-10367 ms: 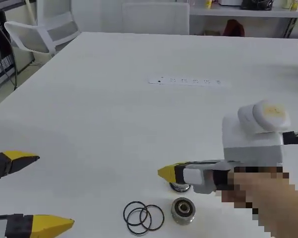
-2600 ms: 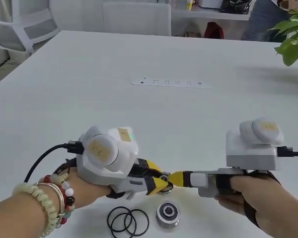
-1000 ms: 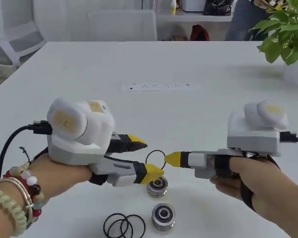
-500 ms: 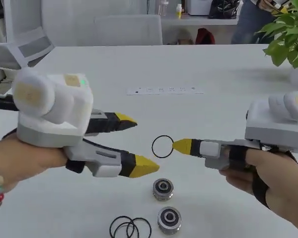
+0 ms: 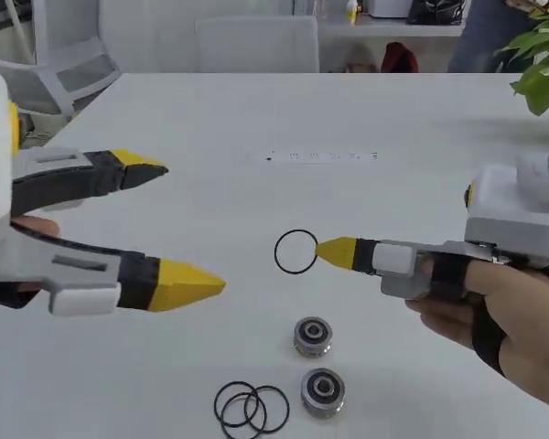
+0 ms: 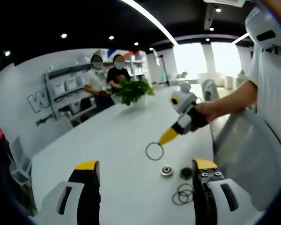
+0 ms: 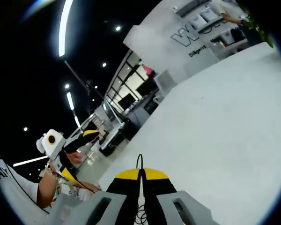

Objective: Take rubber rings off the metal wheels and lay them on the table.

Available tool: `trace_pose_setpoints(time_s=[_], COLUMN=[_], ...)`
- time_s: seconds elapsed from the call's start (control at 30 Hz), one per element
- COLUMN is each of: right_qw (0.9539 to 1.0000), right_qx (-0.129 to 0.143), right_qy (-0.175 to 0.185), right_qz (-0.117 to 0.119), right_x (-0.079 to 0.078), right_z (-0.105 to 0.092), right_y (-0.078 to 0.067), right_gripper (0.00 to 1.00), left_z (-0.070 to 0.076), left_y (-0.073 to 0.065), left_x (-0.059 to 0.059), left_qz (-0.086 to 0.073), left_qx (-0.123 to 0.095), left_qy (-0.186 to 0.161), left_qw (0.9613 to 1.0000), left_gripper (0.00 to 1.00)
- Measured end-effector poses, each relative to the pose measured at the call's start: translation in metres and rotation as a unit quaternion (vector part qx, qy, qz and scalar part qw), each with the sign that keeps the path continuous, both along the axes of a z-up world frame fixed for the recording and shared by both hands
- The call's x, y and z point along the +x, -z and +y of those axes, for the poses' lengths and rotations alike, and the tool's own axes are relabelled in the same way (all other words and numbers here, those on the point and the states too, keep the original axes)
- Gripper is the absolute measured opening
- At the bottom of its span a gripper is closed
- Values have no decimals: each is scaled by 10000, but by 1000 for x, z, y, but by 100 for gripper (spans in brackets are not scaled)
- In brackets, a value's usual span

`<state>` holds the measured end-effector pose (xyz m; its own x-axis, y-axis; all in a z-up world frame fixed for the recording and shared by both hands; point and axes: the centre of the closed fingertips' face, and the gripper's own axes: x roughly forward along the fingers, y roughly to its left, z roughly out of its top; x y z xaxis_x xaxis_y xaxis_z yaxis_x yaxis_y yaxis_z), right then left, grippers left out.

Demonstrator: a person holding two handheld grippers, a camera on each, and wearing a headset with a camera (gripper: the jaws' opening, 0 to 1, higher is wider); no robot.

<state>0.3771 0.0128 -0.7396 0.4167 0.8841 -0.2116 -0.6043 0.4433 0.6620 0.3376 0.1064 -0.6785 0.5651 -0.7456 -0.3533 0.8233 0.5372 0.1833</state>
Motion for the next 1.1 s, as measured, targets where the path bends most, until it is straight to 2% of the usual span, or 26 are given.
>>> trace_pose_setpoints(time_s=[0.2,0.27,0.3,0.33,0.4,0.43,0.5,0.67,0.83,1.0,1.1], right_qw=[9994,9990,9987,9985,9976,9973,9964,9937,9909,9869,9847], right_qx=[-121,-75,-64,-103,-230,-260,-312,-429,-563,-773,-881], right_qy=[-323,-422,-472,-519,-631,-668,-760,-993,-1167,-1341,-1411], right_qz=[30,125,164,173,166,173,204,290,358,449,528], right_x=[-11,-15,-17,-19,-23,-25,-29,-40,-47,-55,-59], right_z=[13,17,19,21,24,25,28,35,40,42,42], right_y=[7,9,10,12,17,19,22,31,41,54,60], right_gripper=[0,0,0,0,0,0,0,0,0,0,0], left_z=[35,43,46,50,54,56,57,52,51,49,45], left_y=[16,24,29,38,54,60,72,90,96,100,100], left_x=[-8,-11,-14,-18,-26,-28,-34,-48,-52,-57,-59], left_qz=[207,288,349,485,701,749,890,1171,1304,1389,1413], left_qx=[-145,-282,-310,-347,-288,-241,-167,-195,-255,-263,-349], left_qy=[-581,-761,-795,-851,-929,-972,-997,-983,-1052,-1019,-1012], left_qw=[9980,9963,9957,9946,9928,9922,9909,9881,9855,9847,9842], left_gripper=[82,79,78,77,78,78,78,79,80,81,81])
